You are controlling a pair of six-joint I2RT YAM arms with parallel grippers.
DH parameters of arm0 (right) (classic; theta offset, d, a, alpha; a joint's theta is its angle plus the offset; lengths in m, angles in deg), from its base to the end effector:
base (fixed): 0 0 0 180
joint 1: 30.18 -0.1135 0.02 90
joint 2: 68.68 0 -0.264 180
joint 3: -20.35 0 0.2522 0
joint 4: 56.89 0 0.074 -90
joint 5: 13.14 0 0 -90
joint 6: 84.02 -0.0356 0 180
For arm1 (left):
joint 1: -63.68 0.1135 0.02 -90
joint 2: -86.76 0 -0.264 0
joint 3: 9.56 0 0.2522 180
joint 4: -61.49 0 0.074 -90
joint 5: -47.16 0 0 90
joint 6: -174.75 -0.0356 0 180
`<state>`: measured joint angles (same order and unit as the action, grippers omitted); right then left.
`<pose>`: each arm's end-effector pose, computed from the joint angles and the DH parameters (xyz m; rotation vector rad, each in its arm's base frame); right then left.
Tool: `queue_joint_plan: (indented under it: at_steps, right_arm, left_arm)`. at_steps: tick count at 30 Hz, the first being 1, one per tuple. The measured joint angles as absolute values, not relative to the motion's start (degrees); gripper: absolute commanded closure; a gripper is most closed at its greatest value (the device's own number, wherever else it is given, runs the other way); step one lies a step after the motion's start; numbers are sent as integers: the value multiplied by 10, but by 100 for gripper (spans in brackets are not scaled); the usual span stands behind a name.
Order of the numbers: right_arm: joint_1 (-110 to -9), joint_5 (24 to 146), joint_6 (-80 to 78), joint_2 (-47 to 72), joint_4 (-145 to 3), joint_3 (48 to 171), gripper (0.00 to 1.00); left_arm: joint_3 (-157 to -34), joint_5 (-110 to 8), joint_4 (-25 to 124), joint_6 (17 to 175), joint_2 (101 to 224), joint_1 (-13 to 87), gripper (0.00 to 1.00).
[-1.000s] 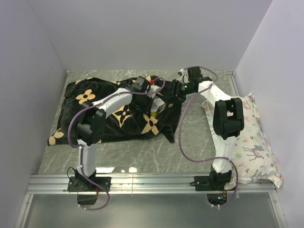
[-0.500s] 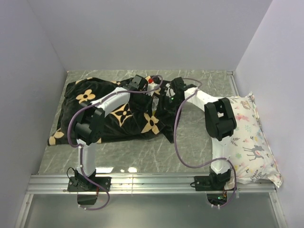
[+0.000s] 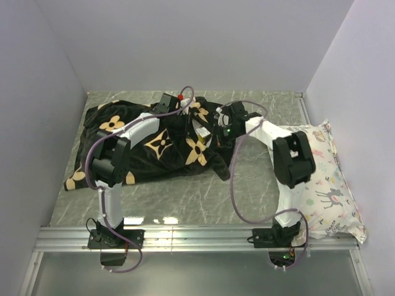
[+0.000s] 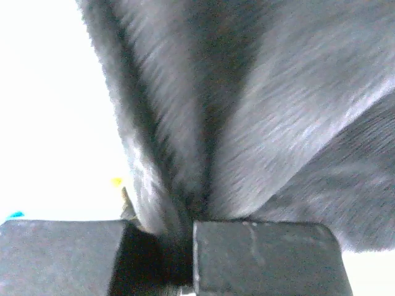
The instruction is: Put the pillow into the pillowcase
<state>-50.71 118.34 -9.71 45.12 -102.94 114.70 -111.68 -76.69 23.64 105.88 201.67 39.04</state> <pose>0.3720 0.1645 0.1795 -0.3398 2.7199 1.1676 0.3942 -0.2026 0.2170 0.3529 2.5218 -1.0617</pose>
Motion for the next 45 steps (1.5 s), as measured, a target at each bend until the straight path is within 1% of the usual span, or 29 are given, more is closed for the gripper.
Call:
queue_joint_plan:
  at_steps: [5, 10, 11, 12, 15, 17, 18, 22, 26, 28, 31, 37, 42, 43, 45]
  right_arm:
    - [-507, 1249, -20, 359, -1038, 1139, 100]
    - [-506, 1319, -17, 319, -1026, 1139, 100]
    - [-506, 1329, -27, 318, -1018, 1139, 100]
    - [-503, 1337, -40, 318, -1009, 1139, 100]
    - [-491, 1359, -72, 319, -997, 1140, 100]
    - [-478, 1369, -80, 322, -1001, 1145, 100]
    - [-471, 1374, -80, 324, -1004, 1149, 100]
    - [-452, 1386, -69, 326, -1027, 1149, 100]
    - [-447, 1387, -41, 327, -1055, 1149, 100]
    - [-446, 1387, -26, 329, -1067, 1148, 100]
    - [-446, 1389, -2, 334, -1084, 1147, 100]
    - [-447, 1396, 46, 364, -1128, 1147, 100]
    - [-447, 1398, 81, 374, -1164, 1147, 100]
    - [-447, 1399, 88, 374, -1171, 1148, 100]
    - [-448, 1400, 104, 374, -1188, 1149, 100]
  left_arm:
    - [-1117, -737, 282, 1112, 2017, 390, 100]
    - [-1123, -654, 310, 1115, 2028, 349, 100]
    - [-1126, -643, 316, 1114, 2035, 337, 95]
    - [-1126, -637, 321, 1112, 2040, 329, 68]
    - [-1120, -641, 328, 1089, 2047, 312, 23]
    - [-1113, -652, 319, 1071, 2039, 314, 18]
    - [-1107, -661, 314, 1058, 2030, 317, 1]
    - [-1070, -717, 253, 978, 1950, 352, 1]
    - [-1066, -742, 166, 884, 1853, 384, 1]
    - [-1066, -751, 138, 839, 1808, 386, 1]
    - [-1072, -767, 101, 779, 1773, 381, 1]
    - [-1057, -785, 81, 660, 1776, 369, 1]
    - [-1046, -770, 123, 565, 1813, 344, 1]
    - [-1046, -768, 135, 548, 1827, 335, 2]
    - [-1050, -763, 146, 523, 1854, 323, 15]
